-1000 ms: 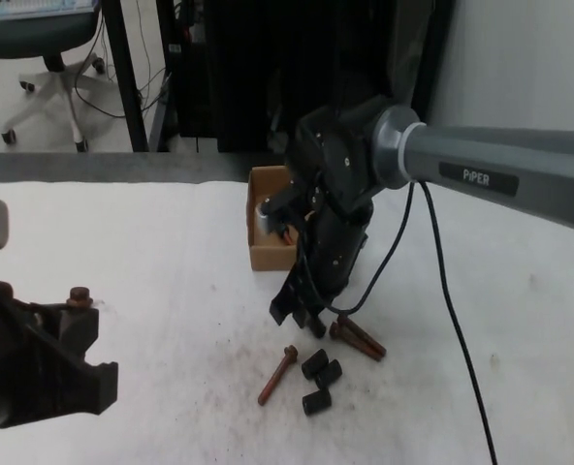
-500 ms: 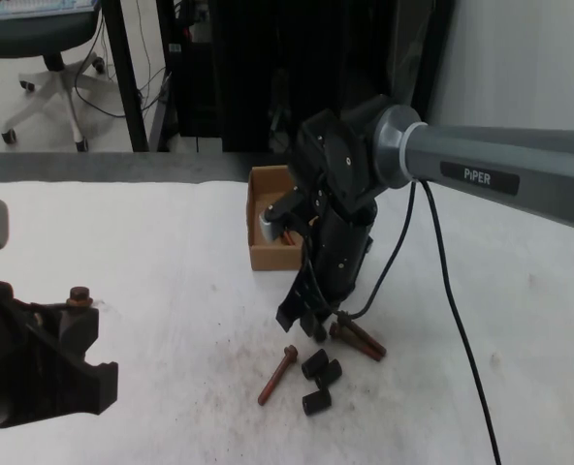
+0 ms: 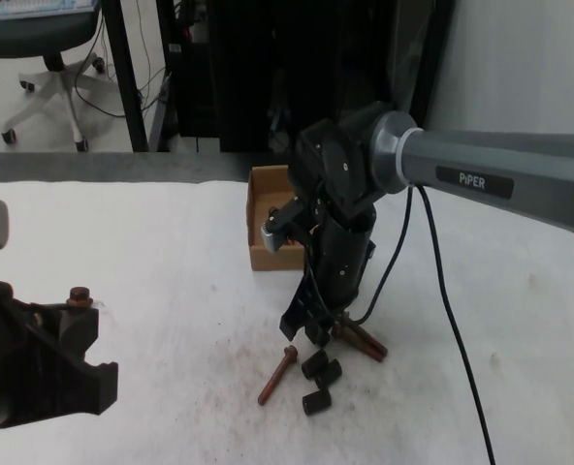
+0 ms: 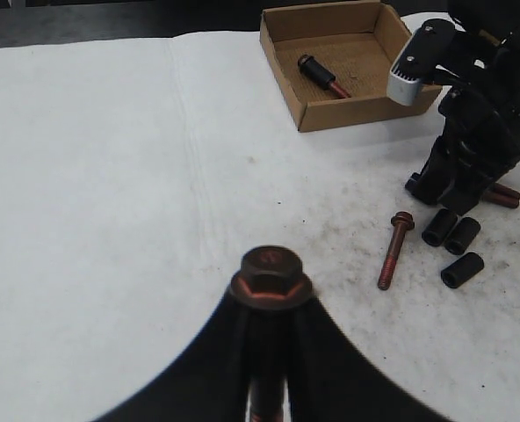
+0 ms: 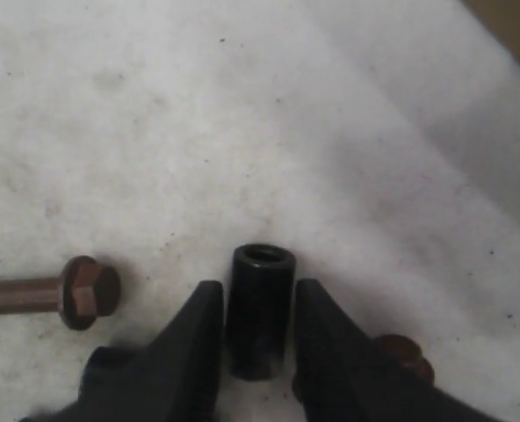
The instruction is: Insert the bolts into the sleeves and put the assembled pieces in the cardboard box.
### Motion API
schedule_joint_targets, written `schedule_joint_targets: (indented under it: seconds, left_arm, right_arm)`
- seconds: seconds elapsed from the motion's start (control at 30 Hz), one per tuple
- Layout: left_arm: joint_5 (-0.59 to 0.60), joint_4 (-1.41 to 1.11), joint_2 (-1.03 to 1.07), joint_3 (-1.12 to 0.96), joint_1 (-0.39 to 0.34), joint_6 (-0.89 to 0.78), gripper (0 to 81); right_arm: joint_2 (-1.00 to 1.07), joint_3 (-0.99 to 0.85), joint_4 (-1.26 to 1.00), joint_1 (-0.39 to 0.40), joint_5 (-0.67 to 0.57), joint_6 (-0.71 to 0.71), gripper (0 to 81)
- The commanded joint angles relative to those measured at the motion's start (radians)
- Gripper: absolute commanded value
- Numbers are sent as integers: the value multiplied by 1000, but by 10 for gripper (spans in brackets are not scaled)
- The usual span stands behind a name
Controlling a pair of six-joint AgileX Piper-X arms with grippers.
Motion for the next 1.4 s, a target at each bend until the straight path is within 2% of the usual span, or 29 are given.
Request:
schedule_joint_targets:
  seconds: [0.0,0.47,0.7,1.37]
  left_arm:
    - [-9,-19,-7,-3,2,1,0]
    - [-9,-19,-7,-3,2,1,0]
    - [-9,-19,-7,-3,2,1,0]
    - [-9,-19,-7,-3,2,1,0]
  right_arm:
    - [-2,3,10,-6,18,-9,279]
    - [-2,22,30,-6,22,-9,279]
    - [-2,88,-15,-6,22,-9,279]
    - [-2,88,-120,-6,22,-9,279]
